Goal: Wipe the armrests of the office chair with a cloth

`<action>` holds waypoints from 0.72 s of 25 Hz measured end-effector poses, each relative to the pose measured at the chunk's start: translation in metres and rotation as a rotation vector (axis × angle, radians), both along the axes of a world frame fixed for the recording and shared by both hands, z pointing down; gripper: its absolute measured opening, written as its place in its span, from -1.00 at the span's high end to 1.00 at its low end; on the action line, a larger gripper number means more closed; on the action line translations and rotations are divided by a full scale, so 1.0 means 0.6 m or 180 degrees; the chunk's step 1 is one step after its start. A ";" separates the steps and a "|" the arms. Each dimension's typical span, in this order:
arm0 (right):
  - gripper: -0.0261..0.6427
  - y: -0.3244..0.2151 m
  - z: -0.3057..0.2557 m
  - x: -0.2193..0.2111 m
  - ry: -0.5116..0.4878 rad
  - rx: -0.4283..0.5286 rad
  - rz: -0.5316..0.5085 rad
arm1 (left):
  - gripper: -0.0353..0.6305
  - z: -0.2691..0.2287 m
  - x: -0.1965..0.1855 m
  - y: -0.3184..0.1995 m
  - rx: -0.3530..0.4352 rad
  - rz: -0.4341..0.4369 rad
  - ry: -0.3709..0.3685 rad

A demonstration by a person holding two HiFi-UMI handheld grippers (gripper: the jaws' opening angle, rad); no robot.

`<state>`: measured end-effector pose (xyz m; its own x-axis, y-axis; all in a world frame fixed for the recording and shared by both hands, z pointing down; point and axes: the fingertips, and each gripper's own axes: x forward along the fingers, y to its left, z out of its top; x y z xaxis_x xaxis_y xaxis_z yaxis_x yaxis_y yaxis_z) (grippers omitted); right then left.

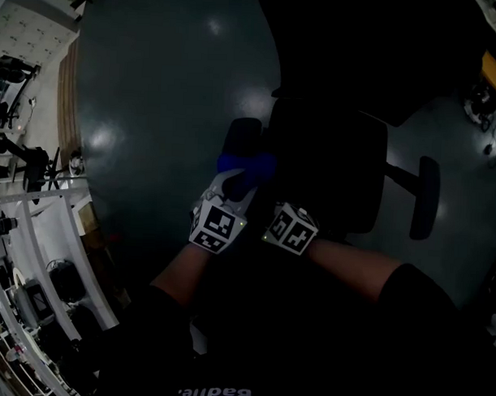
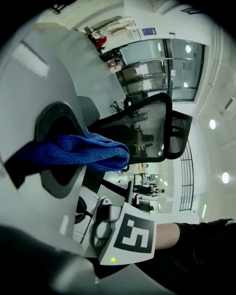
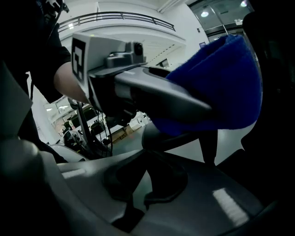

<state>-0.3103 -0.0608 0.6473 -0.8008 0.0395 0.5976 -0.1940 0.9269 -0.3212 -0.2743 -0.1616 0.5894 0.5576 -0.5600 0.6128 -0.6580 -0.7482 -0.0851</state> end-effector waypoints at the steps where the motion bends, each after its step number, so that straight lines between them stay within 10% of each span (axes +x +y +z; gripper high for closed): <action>1: 0.91 0.000 0.001 -0.005 -0.0005 0.0007 0.0006 | 0.59 0.001 -0.007 0.011 -0.0016 -0.0066 0.0031; 18: 0.91 0.035 -0.005 0.018 -0.0083 -0.0065 -0.0081 | 0.59 0.007 -0.019 0.141 -0.0282 -0.0796 0.0231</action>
